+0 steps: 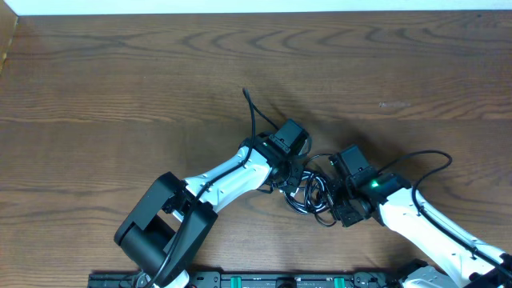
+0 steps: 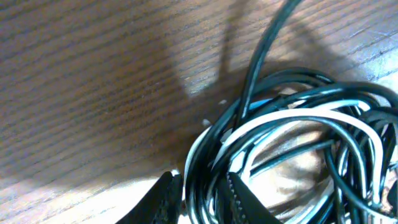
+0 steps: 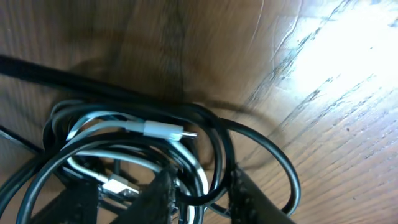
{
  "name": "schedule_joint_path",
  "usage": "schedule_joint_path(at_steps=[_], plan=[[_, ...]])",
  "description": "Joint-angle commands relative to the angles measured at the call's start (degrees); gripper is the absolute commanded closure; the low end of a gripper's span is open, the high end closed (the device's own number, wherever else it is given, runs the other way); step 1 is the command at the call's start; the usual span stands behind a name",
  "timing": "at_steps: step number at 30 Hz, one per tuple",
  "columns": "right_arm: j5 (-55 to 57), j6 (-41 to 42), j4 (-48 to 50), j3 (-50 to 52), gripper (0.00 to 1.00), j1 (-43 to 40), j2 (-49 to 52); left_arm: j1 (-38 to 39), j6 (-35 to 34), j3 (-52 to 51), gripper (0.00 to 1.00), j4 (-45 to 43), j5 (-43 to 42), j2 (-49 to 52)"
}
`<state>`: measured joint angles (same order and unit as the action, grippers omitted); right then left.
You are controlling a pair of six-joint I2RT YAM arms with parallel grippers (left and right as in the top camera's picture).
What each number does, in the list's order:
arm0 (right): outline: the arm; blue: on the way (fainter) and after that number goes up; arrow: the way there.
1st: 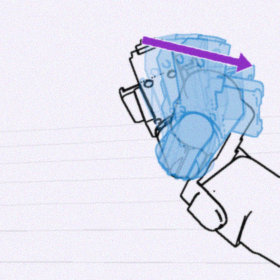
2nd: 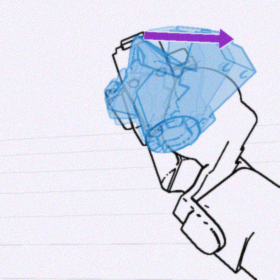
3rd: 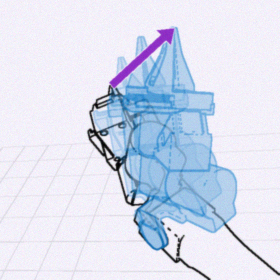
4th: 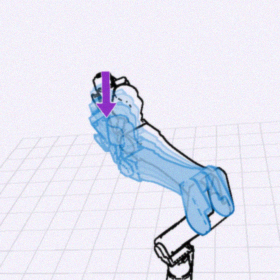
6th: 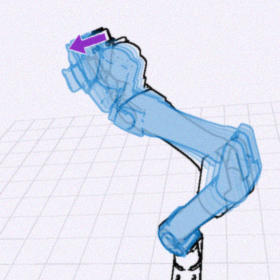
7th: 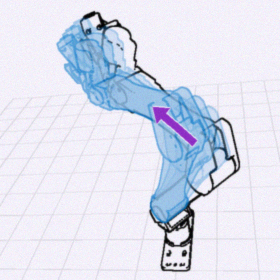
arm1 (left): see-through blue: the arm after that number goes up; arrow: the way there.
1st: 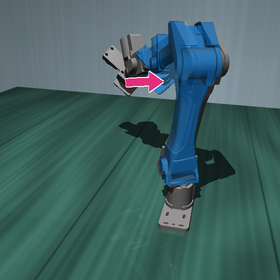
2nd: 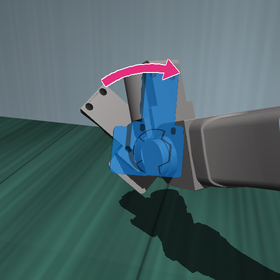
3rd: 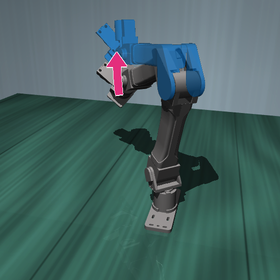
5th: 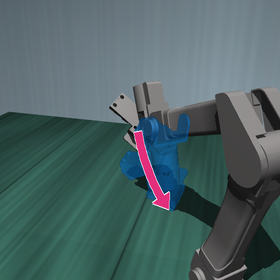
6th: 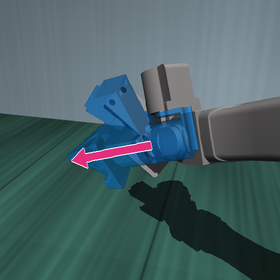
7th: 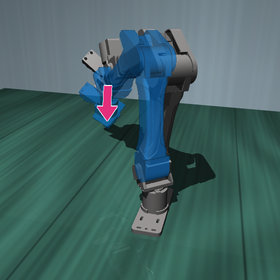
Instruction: Untangle cables
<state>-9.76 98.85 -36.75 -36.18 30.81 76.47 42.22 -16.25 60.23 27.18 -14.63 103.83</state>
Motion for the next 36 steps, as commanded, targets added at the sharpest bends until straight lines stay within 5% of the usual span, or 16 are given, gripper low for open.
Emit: schedule_joint_path(at_steps=[1, 5, 21, 28, 32, 36], plan=[[4.96, 1.18, 0.52, 0.44, 0.88, 0.37, -0.04, 0.13, 0.55, -0.76, 0.75, 0.35, 0.98, 1.36], [5.88, -1.38, 2.6, 0.44, 0.99, 0.37, -0.04, 0.13, 0.55, -0.76, 0.75, 0.35, 0.98, 1.36], [13.51, -21.07, 7.34, 0.44, 0.99, 0.35, -0.04, 0.09, 0.55, -0.7, 0.75, 0.66, 0.96, 1.01], [10.19, -28.74, 8.0, 0.44, 0.99, -0.63, -0.04, -1.14, -2.34, -0.04, 0.75, 3.91, 0.94, -8.39], [9.7, -29.29, 8.07, 0.44, 0.99, -0.83, -0.04, -1.11, -9.07, -0.04, 0.66, 3.72, 0.98, -16.04], [8.68, -29.29, 8.52, 0.44, 0.99, -0.83, -0.04, -1.11, -18.21, -0.04, 0.33, 3.34, 1.01, -20.28]])
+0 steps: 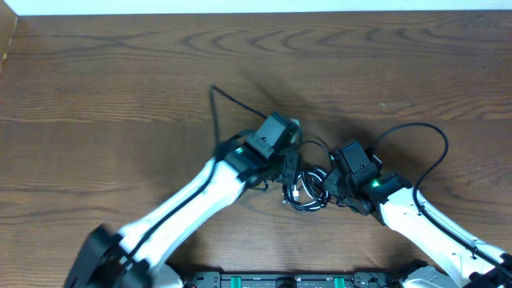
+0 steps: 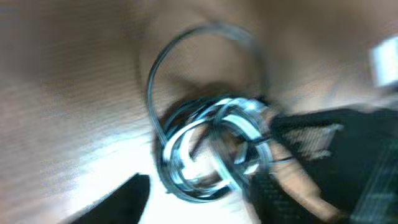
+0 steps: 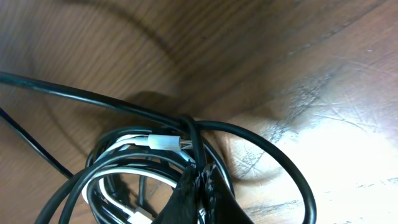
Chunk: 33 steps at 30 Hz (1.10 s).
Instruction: Untangle cables
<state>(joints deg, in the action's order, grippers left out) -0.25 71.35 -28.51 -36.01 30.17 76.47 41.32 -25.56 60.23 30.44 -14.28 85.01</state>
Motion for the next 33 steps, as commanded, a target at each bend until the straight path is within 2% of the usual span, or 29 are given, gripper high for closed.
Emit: schedule_joint_path(at_steps=[1, 3, 11, 12, 14, 15, 17, 19, 29, 33], plan=[[-1.05, -1.79, 0.46, 0.26, 0.99, -0.2, -0.04, -0.22, -10.8, -0.04, 0.28, 0.0, 0.63, -1.55], [-1.79, -1.79, 0.7, 0.26, 0.99, -0.2, -0.04, -0.22, -12.13, -0.04, 0.25, -0.15, 0.63, -0.94], [-2.6, -1.79, 0.92, 0.26, 0.99, -0.2, -0.04, -0.11, -14.4, -0.04, 0.25, -0.52, -1.97, 8.41], [-2.99, -1.79, 1.01, 0.26, 0.99, -0.2, -0.04, -0.11, -14.34, -0.07, 0.28, -0.48, -1.95, 9.46], [-3.19, -1.79, 1.14, 0.26, 0.99, -0.2, -0.04, -0.11, -13.33, -0.07, 0.58, 0.2, -1.92, 11.39], [-3.23, -1.81, 1.11, 0.26, 0.99, -0.2, -0.04, -0.11, -12.2, -0.07, 0.68, 0.66, -1.92, 12.35], [-3.37, -2.49, 1.11, 0.26, 0.99, -0.2, -0.04, -0.11, -10.01, -0.07, 0.79, 1.53, -1.9, 13.99], [-3.39, -3.02, 1.05, 0.26, 0.99, -0.2, -0.04, -0.11, -7.28, -0.07, 0.85, 2.54, -1.51, 16.48], [-4.9, -3.45, 1.09, 0.26, 0.97, -0.2, 1.68, -0.11, -6.78, -0.09, 0.92, 0.44, -1.49, 24.44], [-6.51, -6.84, 3.91, 0.26, 0.94, -0.2, 3.41, -0.11, -4.98, -0.09, 0.92, -0.31, -1.49, 25.11]])
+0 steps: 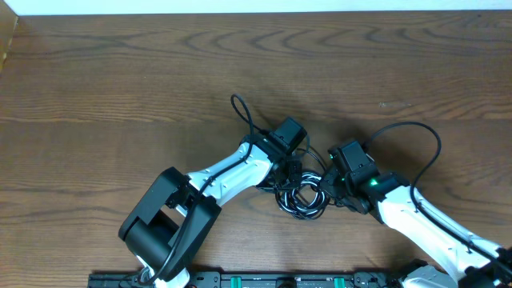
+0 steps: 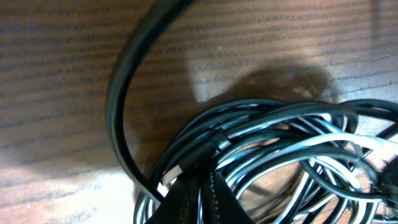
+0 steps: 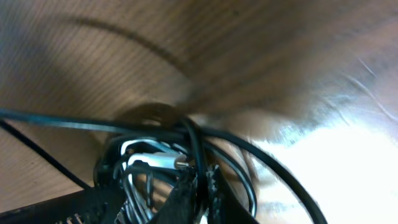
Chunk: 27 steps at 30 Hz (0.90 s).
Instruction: Untangle cables
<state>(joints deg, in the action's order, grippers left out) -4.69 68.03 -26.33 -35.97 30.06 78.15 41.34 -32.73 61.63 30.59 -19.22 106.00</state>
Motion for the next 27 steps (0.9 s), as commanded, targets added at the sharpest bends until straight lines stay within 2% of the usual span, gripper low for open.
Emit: schedule_joint_path(at_steps=[1, 7, 12, 17, 27], plan=[[-3.06, -5.03, 3.13, 0.22, 0.93, -0.09, 2.12, -0.13, 2.89, -1.49, 0.92, -0.7, 3.45, 4.13], [-5.03, -10.49, 9.53, 0.22, 0.93, -0.2, 2.86, -0.13, 4.48, -1.49, 0.92, -1.18, 3.45, 4.13], [-7.52, -10.49, 10.93, 0.22, 0.94, -1.86, 2.86, -0.13, 4.68, -1.51, 0.92, -1.16, 3.67, 4.13], [-10.29, -14.49, 12.85, 0.22, 0.99, -3.04, 2.93, -0.13, 4.63, -1.51, 0.92, -1.18, 5.6, 4.13], [-27.04, -27.43, 21.33, 0.2, 0.99, -6.75, 2.38, -0.13, 4.63, -1.84, 0.92, -1.16, 7.48, 4.17]])
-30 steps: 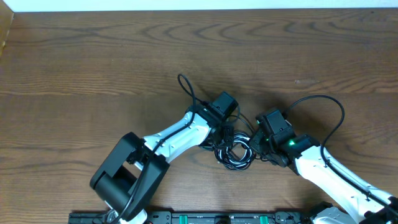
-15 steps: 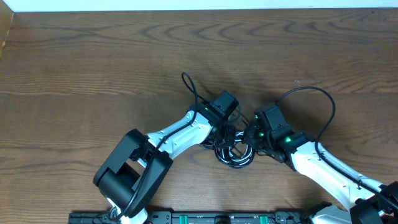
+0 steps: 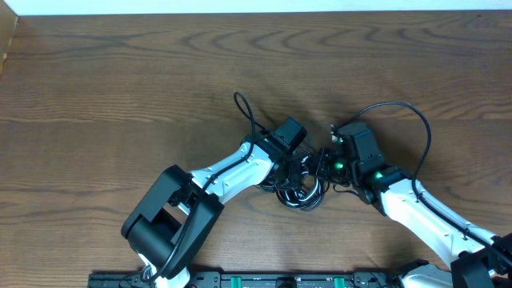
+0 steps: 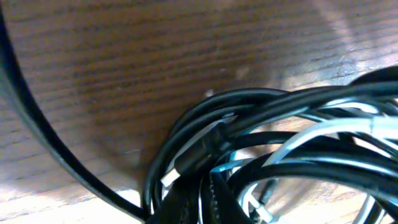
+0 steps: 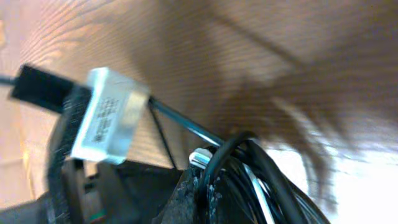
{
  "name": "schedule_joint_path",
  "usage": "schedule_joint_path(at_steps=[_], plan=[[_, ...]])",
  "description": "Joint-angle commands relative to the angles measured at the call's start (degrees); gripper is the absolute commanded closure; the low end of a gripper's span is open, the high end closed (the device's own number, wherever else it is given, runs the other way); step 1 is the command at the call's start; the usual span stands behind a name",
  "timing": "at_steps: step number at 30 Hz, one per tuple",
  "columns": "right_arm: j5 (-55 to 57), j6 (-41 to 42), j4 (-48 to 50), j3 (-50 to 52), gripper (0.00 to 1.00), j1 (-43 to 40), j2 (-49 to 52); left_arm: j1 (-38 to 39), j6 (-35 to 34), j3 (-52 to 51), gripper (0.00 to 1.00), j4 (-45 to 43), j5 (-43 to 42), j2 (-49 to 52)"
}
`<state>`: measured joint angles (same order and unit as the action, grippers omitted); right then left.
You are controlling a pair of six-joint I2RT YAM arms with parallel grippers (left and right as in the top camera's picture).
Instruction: Untangle cables
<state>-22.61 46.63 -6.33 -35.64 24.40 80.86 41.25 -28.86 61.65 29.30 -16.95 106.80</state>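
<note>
A tangle of black and white cables (image 3: 300,190) lies mid-table between both arms. My left gripper (image 3: 294,171) is at its left top, shut on a few strands; in the left wrist view its jaws (image 4: 202,200) pinch black and white cable (image 4: 267,124). My right gripper (image 3: 325,165) is at the tangle's right top, jaws (image 5: 202,186) shut on a black cable (image 5: 227,146). One black cable arcs in a wide loop (image 3: 422,132) to the right. Another ends in a small loop (image 3: 242,106) up left.
Brown wood table (image 3: 120,88) all around. The two wrists are very close together; the left arm's silver camera block (image 5: 109,118) fills the left of the right wrist view. A black rail (image 3: 264,280) runs along the near edge.
My right gripper has moved up and left, closer to the left gripper, still shut on the black cable. The tangle is bunched tighter and the right loop sits farther back. The left gripper has barely moved.
Both grippers first stood open astride strands of the tangle. Then the right was shut on a black cable while the left was open above and left of the tangle. Then the left was down and shut on strands. Now both hold, close together.
</note>
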Motion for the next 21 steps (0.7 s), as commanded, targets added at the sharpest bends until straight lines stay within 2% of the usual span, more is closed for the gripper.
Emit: schedule_joint_path(at_steps=[1, 6, 8, 21], plan=[[-11.1, -7.82, 2.1, -0.13, 0.99, -1.57, -0.61, -0.04, 0.72, -1.99, 0.92, 0.15, 5.53, 3.37], [-25.05, -17.11, 6.78, -0.13, 0.99, -4.24, -3.54, -0.04, 0.55, -2.32, 0.92, -0.09, 5.97, 3.41], [-29.22, -18.38, 8.15, -0.13, 0.99, -5.14, -4.92, -0.04, 0.52, -2.32, 0.92, -0.13, 6.1, 3.43], [-40.98, -18.43, 10.27, -0.13, 0.99, -10.97, -13.49, -0.04, 0.55, -2.32, 0.92, -0.11, 6.19, 3.43]])
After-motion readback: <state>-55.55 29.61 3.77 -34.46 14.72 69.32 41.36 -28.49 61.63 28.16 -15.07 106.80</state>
